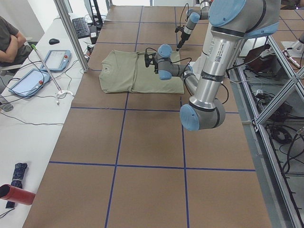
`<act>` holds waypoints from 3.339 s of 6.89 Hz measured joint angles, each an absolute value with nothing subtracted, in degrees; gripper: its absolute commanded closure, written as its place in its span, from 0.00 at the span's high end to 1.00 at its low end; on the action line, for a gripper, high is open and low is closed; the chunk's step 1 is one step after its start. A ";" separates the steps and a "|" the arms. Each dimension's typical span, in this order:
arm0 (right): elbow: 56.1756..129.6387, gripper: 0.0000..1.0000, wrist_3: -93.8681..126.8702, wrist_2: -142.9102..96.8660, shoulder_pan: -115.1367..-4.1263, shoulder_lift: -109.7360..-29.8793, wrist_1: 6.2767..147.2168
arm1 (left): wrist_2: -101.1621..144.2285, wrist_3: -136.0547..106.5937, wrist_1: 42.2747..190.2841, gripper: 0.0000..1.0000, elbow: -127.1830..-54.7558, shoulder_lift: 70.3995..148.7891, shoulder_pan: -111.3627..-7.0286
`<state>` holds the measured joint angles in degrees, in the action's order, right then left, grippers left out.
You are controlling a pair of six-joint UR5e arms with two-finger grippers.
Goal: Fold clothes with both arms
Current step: 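Move both grippers down to the hem corners nearest the robot, then grasp the two hem corners with the left and right grippers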
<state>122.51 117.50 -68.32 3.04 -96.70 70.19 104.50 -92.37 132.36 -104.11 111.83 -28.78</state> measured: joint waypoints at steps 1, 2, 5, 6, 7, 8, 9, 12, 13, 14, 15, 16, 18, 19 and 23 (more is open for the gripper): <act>121.90 0.72 117.49 -68.32 3.11 -96.35 70.22 | 104.50 -92.37 132.36 0.80 -104.08 111.81 -28.75; 121.60 0.58 117.45 -68.35 3.12 -96.03 70.24 | 104.50 -92.37 132.36 0.80 -104.07 111.80 -28.75; 121.26 0.09 117.42 -68.38 3.01 -95.66 70.31 | 104.50 -92.43 132.36 0.80 -104.09 111.77 -28.74; 121.18 0.00 117.42 -68.38 3.01 -95.64 70.31 | 104.50 -92.40 132.36 0.80 -104.08 111.56 -28.74; 121.16 0.00 117.42 -68.38 3.02 -95.63 70.31 | 104.52 -92.38 132.45 0.80 -104.06 111.08 -28.74; 121.32 0.00 117.40 -68.40 2.96 -95.63 70.31 | 104.56 -92.38 132.58 0.80 -103.98 110.63 -28.71; 122.07 0.00 117.34 -68.48 2.77 -95.69 70.31 | 104.60 -92.41 132.53 0.80 -104.01 110.18 -28.49; 126.45 0.00 117.35 -69.10 2.42 -96.56 71.07 | 102.99 -97.55 123.69 0.80 -107.65 108.01 -26.06; 127.29 0.00 117.41 -69.57 2.43 -96.69 71.60 | 100.57 -99.83 116.10 0.80 -110.71 107.65 -23.80; 127.79 0.00 117.47 -69.92 2.44 -96.73 71.90 | 97.63 -104.00 108.30 0.80 -114.30 107.15 -20.03; 127.99 0.00 117.50 -70.07 2.44 -96.75 72.01 | 94.33 -108.27 103.74 0.80 -116.51 105.84 -15.58; 128.07 0.00 117.50 -70.11 2.41 -96.76 72.05 | 91.34 -110.91 101.99 0.80 -117.46 103.64 -12.32; 128.06 0.00 117.51 -70.13 2.43 -96.77 72.07 | 89.15 -114.66 101.23 0.78 -117.94 101.24 -8.62; 128.04 0.00 117.51 -70.13 2.45 -96.77 72.07 | 88.92 -115.81 101.16 0.76 -117.81 100.95 -7.09; 127.94 0.00 117.51 -70.14 2.46 -96.77 72.07 | 88.77 -116.54 101.05 0.38 -116.79 100.29 -5.40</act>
